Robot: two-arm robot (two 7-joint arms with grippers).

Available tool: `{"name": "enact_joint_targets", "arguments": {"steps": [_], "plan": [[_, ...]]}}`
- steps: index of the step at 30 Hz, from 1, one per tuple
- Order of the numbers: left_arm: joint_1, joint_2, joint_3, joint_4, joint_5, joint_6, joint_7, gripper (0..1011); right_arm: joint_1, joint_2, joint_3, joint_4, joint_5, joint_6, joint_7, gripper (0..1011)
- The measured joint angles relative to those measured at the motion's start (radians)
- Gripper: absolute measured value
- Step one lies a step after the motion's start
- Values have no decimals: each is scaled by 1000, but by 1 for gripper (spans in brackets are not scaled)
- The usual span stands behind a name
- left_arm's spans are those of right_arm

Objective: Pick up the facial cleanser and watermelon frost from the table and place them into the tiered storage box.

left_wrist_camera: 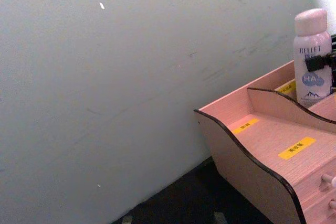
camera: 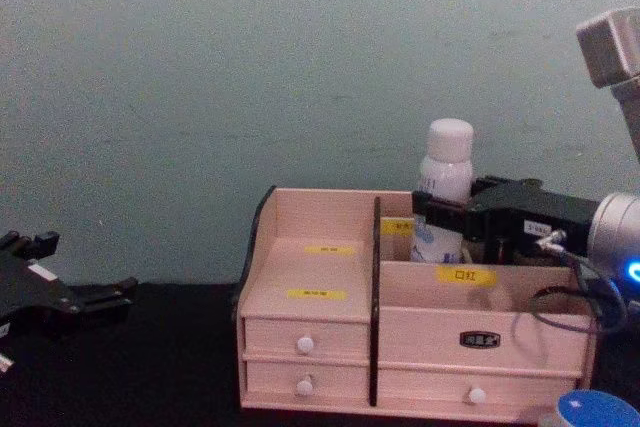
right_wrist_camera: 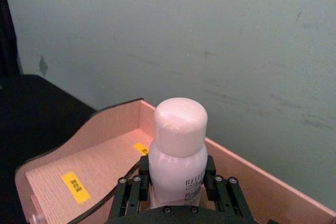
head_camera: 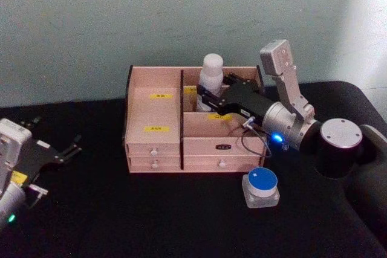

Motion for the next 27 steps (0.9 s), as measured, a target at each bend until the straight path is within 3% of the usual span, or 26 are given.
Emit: {"name": "enact_joint_targets", "arguments": {"steps": [12,27], "plan": [[0,0,0,0,0,0,0,1001,2,-7,-5,20,-29,32,-7,593],[0,0,0,0,0,0,0,1001,1,-7,-4,20,-32,36,-9,593]]}}
